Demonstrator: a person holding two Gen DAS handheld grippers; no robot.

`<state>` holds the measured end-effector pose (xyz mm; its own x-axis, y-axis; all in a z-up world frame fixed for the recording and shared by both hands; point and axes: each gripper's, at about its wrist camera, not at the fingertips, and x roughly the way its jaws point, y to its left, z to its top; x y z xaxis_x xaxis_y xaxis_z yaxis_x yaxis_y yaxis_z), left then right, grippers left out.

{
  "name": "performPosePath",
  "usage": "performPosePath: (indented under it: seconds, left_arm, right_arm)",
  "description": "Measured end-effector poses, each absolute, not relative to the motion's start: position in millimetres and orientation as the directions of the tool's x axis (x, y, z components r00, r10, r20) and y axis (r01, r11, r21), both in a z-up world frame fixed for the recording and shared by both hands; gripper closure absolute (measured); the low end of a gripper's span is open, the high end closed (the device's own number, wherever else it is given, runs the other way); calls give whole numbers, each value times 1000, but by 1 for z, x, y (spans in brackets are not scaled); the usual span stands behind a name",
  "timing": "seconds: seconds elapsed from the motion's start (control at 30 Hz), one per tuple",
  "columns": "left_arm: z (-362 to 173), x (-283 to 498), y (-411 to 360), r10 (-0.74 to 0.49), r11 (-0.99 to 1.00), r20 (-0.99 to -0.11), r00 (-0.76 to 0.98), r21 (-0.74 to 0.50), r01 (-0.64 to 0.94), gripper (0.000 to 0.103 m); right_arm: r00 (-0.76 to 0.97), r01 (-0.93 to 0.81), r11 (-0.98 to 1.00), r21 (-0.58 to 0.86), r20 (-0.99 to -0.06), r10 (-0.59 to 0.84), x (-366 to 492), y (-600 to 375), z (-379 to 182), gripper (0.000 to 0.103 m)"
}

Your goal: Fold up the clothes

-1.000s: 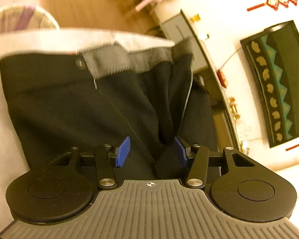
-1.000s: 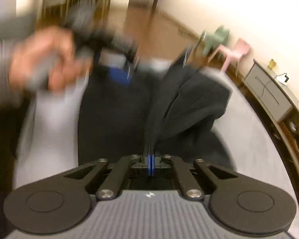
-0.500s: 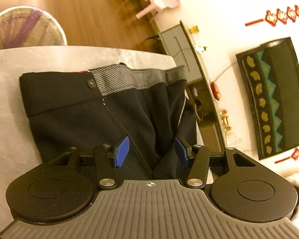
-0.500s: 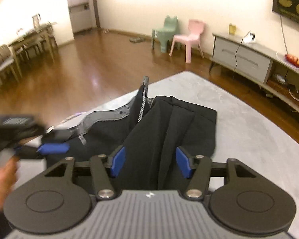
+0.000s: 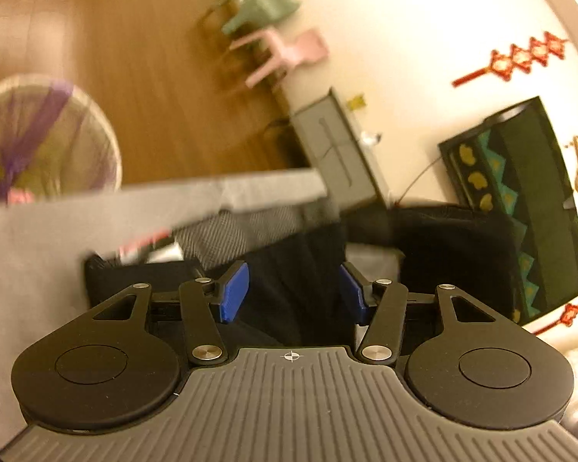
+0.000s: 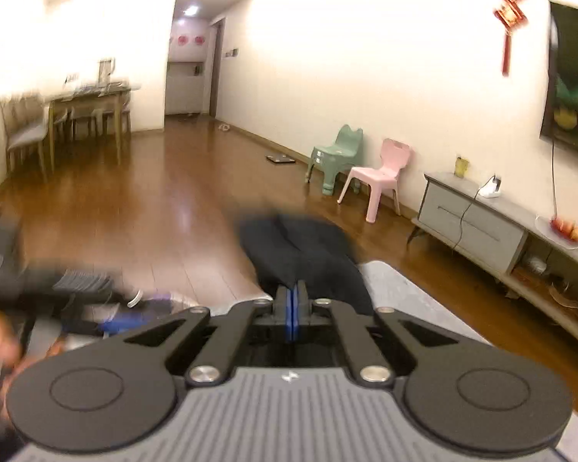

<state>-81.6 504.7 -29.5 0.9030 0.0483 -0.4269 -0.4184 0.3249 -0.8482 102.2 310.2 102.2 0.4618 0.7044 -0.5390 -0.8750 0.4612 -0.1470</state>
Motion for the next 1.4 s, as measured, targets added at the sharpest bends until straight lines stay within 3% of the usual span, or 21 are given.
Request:
performPosePath:
  seconds: [0.13, 0.27, 0.33, 0.4, 0.47, 0.53, 0.57, 0.73, 0.87, 0.97, 1.03, 1.17, 1.4]
  left_arm:
    - [-35, -76, 502, -32, 320, -423, 906, -863, -392, 54]
    - [-27, -88, 492, -30, 349, -403, 915, -862, -368, 54]
    - [-15, -96, 487, -42, 407, -336, 941, -866, -291, 53]
    - [-9, -93, 480, -193, 422, -239, 952, -896, -139, 44]
    - [-15, -85, 471, -359, 349, -151, 921, -937, -17, 42]
    - [-28, -76, 466, -401, 263, -128, 907, -965, -20, 34]
    - [-35, -74, 465, -401, 216, -123, 908, -976, -36, 29]
    - [-69, -65, 463, -377, -28, -102, 920, -992, -122, 25]
    - [-65, -68, 463, -331, -40, -74, 941, -995, -93, 20]
    - [-65, -78, 472, -215, -22, -144, 966, -988, -153, 20]
    - [-63, -86, 478, -153, -8, -194, 969, -980, -198, 20]
    - [-47, -101, 471, -114, 28, -232, 966, -973, -231, 20]
    - [-7, -137, 426, -82, 62, -164, 983, -985, -160, 21]
  right_arm:
    - [488, -841, 521, -145, -619, 615, 97, 301, 58, 102]
    - [498, -822, 558, -115, -621, 605, 88, 292, 42, 102]
    - [517, -808, 578, -115, -610, 601, 88, 292, 40, 102]
    - [538, -791, 601, -111, -593, 599, 90, 294, 41, 102]
    - [563, -773, 625, -110, -574, 595, 103, 299, 44, 102]
    - [582, -758, 644, -107, -556, 593, 113, 304, 49, 102]
    - [592, -750, 653, -106, -547, 592, 118, 307, 51, 102]
    - [613, -749, 647, -143, -520, 595, 115, 311, 47, 102]
    - [675, -700, 681, -216, -512, 531, 115, 316, 39, 101]
    - [515, -807, 580, -110, -612, 601, 115, 310, 37, 100]
    - [426, -863, 499, -79, -646, 633, 101, 296, 37, 95]
    - [504, -849, 471, -241, -638, 582, 78, 263, 25, 50]
    - [574, -787, 571, -234, -618, 537, 63, 156, 20, 44]
